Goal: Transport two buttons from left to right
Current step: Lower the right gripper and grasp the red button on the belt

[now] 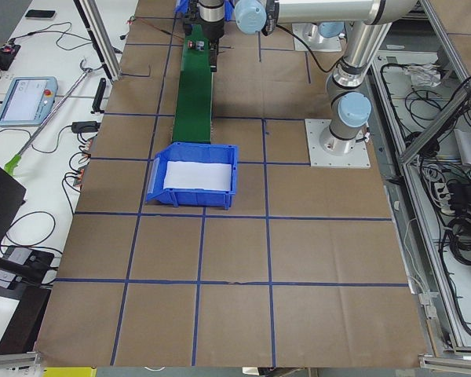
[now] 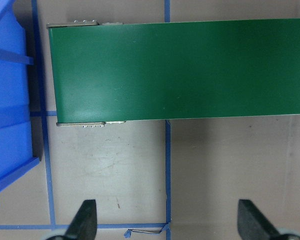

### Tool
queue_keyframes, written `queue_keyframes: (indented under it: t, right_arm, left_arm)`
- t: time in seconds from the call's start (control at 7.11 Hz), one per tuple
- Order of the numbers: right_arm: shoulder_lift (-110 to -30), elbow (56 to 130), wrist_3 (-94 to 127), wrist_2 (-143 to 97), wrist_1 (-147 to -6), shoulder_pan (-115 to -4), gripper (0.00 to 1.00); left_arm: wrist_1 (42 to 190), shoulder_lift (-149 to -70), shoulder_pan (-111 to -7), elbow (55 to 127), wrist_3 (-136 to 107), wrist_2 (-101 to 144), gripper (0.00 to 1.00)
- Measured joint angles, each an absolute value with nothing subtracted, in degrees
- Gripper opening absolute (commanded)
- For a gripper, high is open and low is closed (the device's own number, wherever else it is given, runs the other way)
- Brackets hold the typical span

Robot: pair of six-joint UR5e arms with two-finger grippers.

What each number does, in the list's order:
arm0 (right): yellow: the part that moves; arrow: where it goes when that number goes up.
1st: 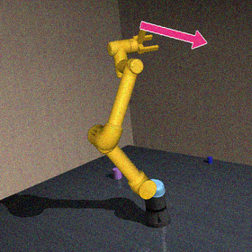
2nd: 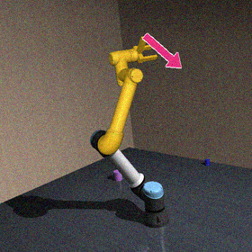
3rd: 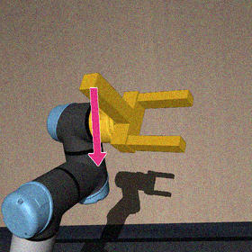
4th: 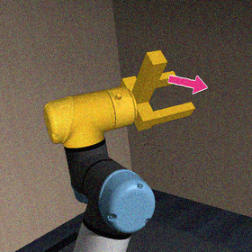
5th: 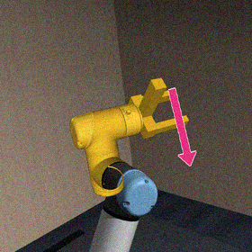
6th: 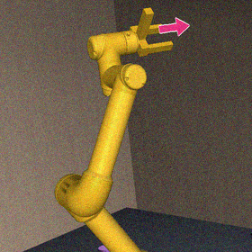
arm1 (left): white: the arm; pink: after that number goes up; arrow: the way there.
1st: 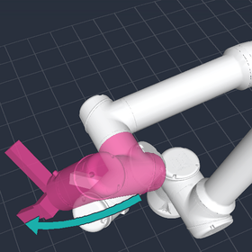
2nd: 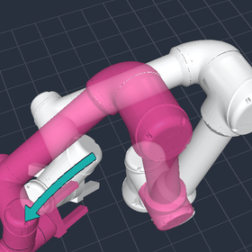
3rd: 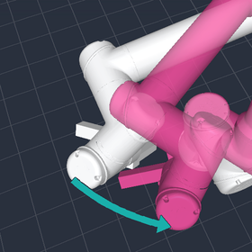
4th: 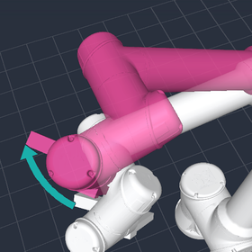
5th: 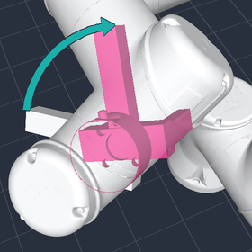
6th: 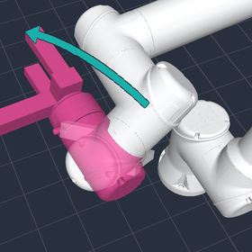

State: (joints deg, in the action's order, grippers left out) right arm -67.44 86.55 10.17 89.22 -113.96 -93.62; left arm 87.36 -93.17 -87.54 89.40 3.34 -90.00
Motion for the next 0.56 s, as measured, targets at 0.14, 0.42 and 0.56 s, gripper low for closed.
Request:
queue_keyframes:
  t: [0.14, 0.42, 0.56]
  right_arm:
    - [-66.23, 86.54, 10.74, 88.98, -113.98, -94.13, 0.98]
    - [-64.39, 86.88, 11.26, 88.73, -113.98, -95.98, 0.99]
    - [-63.82, 87.54, 11.11, 88.71, -114.09, -96.28, 0.99]
  left_arm:
    - [87.36, -93.17, -87.54, 89.39, 3.34, -90.00, 1.00]
    - [87.36, -93.17, -87.54, 89.39, 3.34, -90.00, 1.00]
    - [87.36, -93.17, -87.54, 89.38, 3.34, -89.98, 1.00]
